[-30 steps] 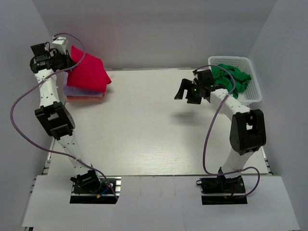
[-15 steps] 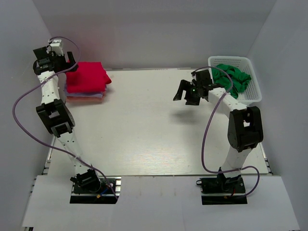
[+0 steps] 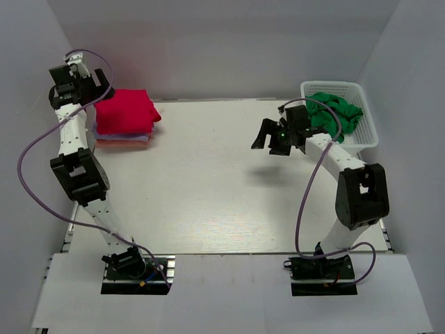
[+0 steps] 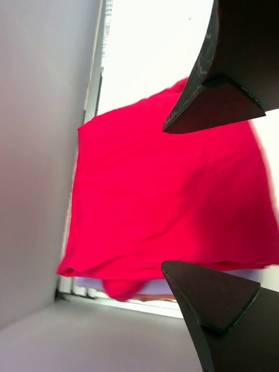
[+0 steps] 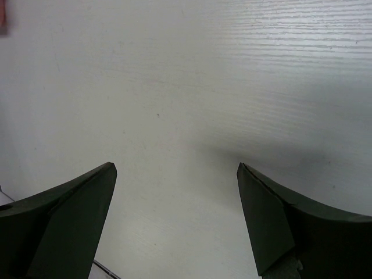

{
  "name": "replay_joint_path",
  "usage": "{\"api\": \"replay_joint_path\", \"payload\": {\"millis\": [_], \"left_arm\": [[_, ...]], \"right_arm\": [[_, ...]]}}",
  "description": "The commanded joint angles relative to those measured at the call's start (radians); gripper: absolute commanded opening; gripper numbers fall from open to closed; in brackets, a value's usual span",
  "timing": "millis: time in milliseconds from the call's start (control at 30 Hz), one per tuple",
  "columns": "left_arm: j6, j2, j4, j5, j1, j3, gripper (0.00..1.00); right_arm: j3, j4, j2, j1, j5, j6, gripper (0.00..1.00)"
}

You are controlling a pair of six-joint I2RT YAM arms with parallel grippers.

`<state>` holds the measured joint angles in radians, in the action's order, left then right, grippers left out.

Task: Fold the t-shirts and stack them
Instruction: Put the neatly folded tshirt into the corner of the board with the left arm

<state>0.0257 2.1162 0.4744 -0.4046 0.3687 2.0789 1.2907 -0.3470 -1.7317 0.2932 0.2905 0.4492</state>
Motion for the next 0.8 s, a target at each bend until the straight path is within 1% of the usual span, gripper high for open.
{"api": "replay_joint_path", "payload": {"millis": [0, 33, 67, 100, 133, 167, 267, 300, 333, 367, 400, 433, 467, 500, 567, 600, 633, 667, 700, 733, 767], "left_arm": [[0.04, -0.188, -0.02, 0.117, -0.019, -0.077, 1.0], [0.031, -0.237, -0.031, 0.2, -0.019, -0.12, 1.0], [0.031, -0.26, -0.022, 0.237, -0.03, -0.138, 1.0], [0.017, -0.284, -0.013, 0.306, -0.03, -0.158, 1.0], [0.017, -0.312, -0.013, 0.334, -0.03, -0.211, 1.0], [0.017, -0.379, -0.013, 0.349, -0.03, -0.248, 1.0], [0.054, -0.475, -0.026, 0.308, -0.039, -0.383, 1.0], [0.106, -0.534, -0.026, 0.265, -0.057, -0.419, 1.0], [0.106, -0.562, -0.026, 0.265, -0.082, -0.493, 1.0], [0.135, -0.596, -0.064, 0.285, -0.099, -0.517, 1.0], [0.188, -0.617, -0.078, 0.218, -0.12, -0.529, 1.0], [0.277, -0.665, -0.092, 0.176, -0.134, -0.554, 1.0], [0.317, -0.694, -0.139, 0.159, -0.149, -0.575, 1.0], [0.376, -0.722, -0.176, 0.085, -0.184, -0.636, 1.0], [0.398, -0.804, -0.223, 0.032, -0.229, -0.699, 1.0], [0.398, -0.827, -0.223, 0.032, -0.256, -0.764, 1.0], [0.398, -0.85, -0.223, 0.056, -0.313, -0.802, 1.0], [0.408, -0.893, -0.223, 0.099, -0.342, -0.847, 1.0], [0.417, -0.913, -0.223, 0.122, -0.373, -0.938, 1.0], [0.427, -0.93, -0.233, 0.142, -0.433, -0.986, 1.0], [0.436, -0.943, -0.234, 0.167, -0.462, -1.028, 1.0]], "right_arm": [[-0.053, 0.054, 0.107, 0.004, -0.004, -0.02, 0.9], [-0.071, 0.054, 0.13, 0.003, -0.005, -0.023, 0.9], [-0.091, 0.062, 0.138, 0.004, -0.005, -0.024, 0.9], [-0.099, 0.063, 0.173, 0.004, -0.008, -0.027, 0.9], [-0.137, 0.069, 0.182, 0.003, -0.01, -0.029, 0.9], [-0.145, 0.081, 0.193, 0.006, -0.013, -0.027, 0.9], [-0.197, 0.091, 0.245, 0.011, -0.076, -0.03, 0.9], [-0.211, 0.097, 0.274, 0.014, -0.095, -0.03, 0.9], [-0.238, 0.106, 0.303, 0.009, -0.144, -0.03, 0.9], [-0.269, 0.115, 0.338, 0.009, -0.16, -0.029, 0.9], [-0.295, 0.124, 0.353, 0.009, -0.177, -0.027, 0.9], [-0.306, 0.123, 0.383, 0.006, -0.218, -0.027, 0.9], [-0.326, 0.125, 0.409, 0.009, -0.232, -0.024, 0.9], [-0.343, 0.123, 0.425, 0.008, -0.252, -0.021, 0.9], [-0.378, 0.126, 0.481, 0.004, -0.261, -0.021, 0.9], [-0.387, 0.135, 0.497, 0.006, -0.261, -0.021, 0.9], [-0.399, 0.14, 0.507, 0.007, -0.258, -0.012, 0.9], [-0.415, 0.152, 0.55, 0.006, -0.255, -0.004, 0.9], [-0.459, 0.169, 0.564, 0.006, -0.254, 0.002, 0.9], [-0.476, 0.18, 0.592, 0.006, -0.249, 0.02, 0.9], [-0.504, 0.204, 0.618, 0.006, -0.231, 0.025, 0.9]]}}
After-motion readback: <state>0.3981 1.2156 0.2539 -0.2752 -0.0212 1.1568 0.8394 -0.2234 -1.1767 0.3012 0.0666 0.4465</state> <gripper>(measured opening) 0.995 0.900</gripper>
